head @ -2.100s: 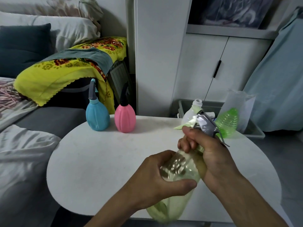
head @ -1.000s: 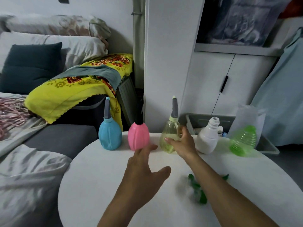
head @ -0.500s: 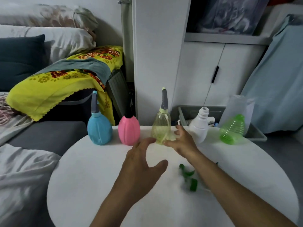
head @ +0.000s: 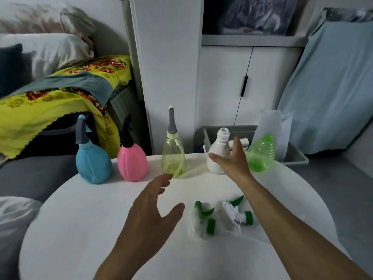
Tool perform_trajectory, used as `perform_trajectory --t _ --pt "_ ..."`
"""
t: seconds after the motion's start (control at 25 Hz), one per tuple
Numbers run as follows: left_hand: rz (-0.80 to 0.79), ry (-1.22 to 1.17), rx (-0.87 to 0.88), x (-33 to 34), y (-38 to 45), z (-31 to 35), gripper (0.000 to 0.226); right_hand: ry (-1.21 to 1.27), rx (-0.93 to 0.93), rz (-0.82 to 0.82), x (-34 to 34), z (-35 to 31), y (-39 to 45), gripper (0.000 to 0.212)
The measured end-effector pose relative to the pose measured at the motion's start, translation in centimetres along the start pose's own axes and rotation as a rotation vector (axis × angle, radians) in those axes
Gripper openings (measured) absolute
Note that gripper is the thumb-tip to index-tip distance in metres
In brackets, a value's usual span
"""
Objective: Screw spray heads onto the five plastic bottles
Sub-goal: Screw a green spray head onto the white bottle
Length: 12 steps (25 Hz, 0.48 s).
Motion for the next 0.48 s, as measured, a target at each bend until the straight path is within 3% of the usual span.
perform_trajectory --t 0.08,0.28,0.36,0.48 --pt "-0.008 0.004 -0.001 0.0 -0.1 -0.4 0.062 -0.055 -0.038 -0.047 1.0 0.3 0.0 0.072" --pt "-0.027 -0.041 0.019 -0.6 -0.2 -0.1 0.059 -0.122 -0.091 0.068 -1.5 -2.2 -1.5 0.051" --pt "-0.008 -0.070 0.058 -0.9 -0.4 0.6 0.066 -0.007 -0.091 -0.046 -2.3 -4.7 -3.5 0.048" --pt "-0.016 -0.102 0.126 -0.9 -0.7 2.0 0.096 0.133 -0.136 -0.329 -1.8 -9.0 -8.8 0.056"
Point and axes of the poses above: each hand's wrist, its own y-axis towards the middle knuckle, its own x-axis out of the palm, z = x × y, the point moved 8 cm from there along y, towards the middle knuckle, and after that the axes turned 3 degrees about y, right-handed, at the moved point
